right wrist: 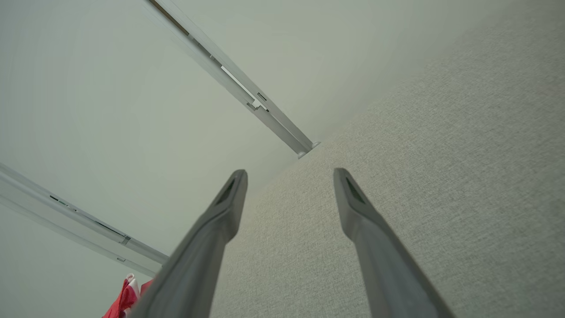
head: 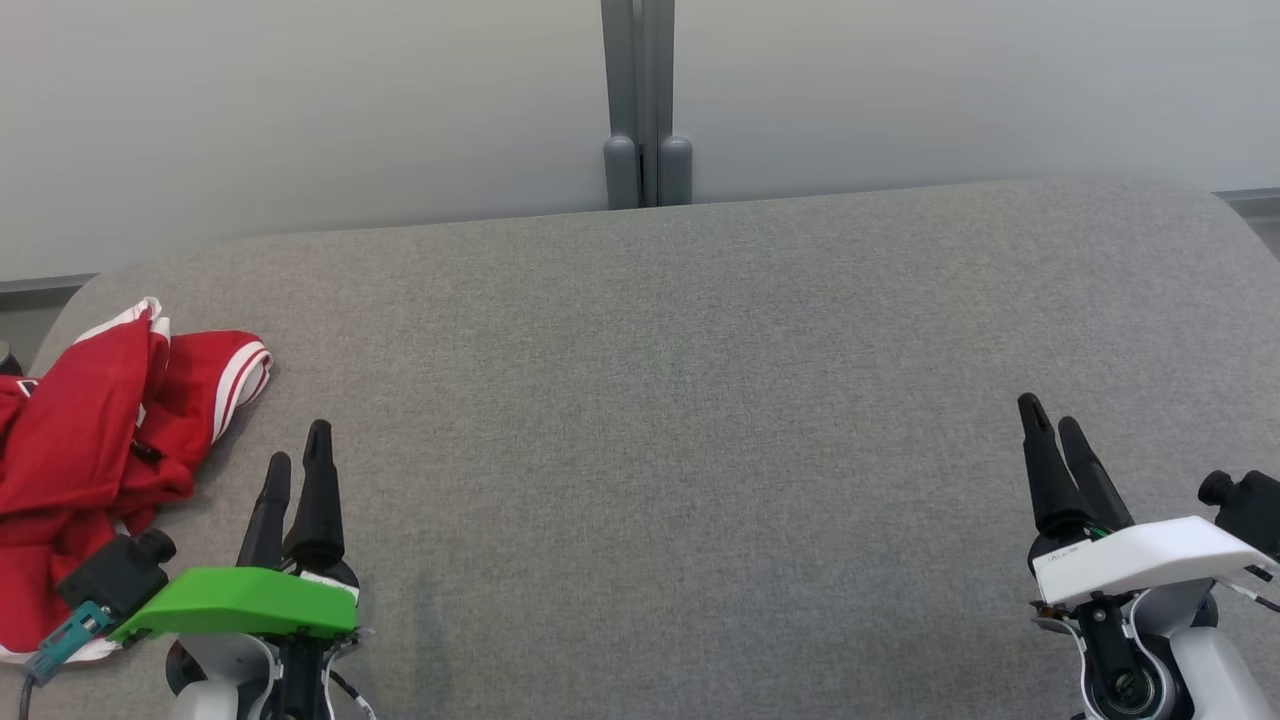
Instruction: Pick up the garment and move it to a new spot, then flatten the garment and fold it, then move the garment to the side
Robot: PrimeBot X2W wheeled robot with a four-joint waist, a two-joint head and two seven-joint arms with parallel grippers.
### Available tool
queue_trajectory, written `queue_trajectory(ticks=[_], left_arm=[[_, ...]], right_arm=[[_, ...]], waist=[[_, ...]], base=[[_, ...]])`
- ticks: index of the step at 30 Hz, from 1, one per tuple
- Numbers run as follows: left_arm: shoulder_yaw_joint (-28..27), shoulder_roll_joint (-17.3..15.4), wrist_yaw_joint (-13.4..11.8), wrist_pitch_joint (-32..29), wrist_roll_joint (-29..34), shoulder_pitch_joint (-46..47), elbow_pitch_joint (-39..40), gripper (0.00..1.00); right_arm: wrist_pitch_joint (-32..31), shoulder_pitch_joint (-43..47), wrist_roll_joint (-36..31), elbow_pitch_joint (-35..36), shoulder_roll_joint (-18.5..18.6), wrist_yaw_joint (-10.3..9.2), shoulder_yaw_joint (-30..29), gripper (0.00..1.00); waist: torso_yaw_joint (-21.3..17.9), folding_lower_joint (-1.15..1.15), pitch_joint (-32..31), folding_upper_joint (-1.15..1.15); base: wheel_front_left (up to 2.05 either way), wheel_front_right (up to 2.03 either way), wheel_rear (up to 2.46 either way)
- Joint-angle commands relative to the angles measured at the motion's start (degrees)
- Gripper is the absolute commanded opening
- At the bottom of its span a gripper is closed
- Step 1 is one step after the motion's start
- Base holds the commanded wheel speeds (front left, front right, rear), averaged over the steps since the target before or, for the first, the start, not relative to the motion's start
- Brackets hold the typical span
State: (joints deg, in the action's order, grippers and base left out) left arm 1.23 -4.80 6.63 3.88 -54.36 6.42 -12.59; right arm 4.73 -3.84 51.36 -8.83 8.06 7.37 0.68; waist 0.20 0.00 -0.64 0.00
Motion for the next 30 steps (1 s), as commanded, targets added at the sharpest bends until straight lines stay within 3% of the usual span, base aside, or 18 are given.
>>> queue_trajectory(ticks=[1, 30], left_arm=[[0.2, -0.8, 0.5, 0.6, 2.3, 1.9, 0.4, 1.0], [1.6, -1.2, 0.1, 5.4, 24.1, 2.5, -1.9, 1.0]], right_arm=[[0.7, -0.4, -2.2, 1.2, 0.6, 0.14, 0.2, 1.0], [3.0, 0.6, -21.0, 3.2, 1.0, 0.16, 2.6, 1.0]], waist=[[0.0, 0.0, 0.0, 0.0], [0.0, 0.0, 0.4, 0.0]], base=[[0.0, 0.0, 0.0], [0.0, 0.0, 0.0]])
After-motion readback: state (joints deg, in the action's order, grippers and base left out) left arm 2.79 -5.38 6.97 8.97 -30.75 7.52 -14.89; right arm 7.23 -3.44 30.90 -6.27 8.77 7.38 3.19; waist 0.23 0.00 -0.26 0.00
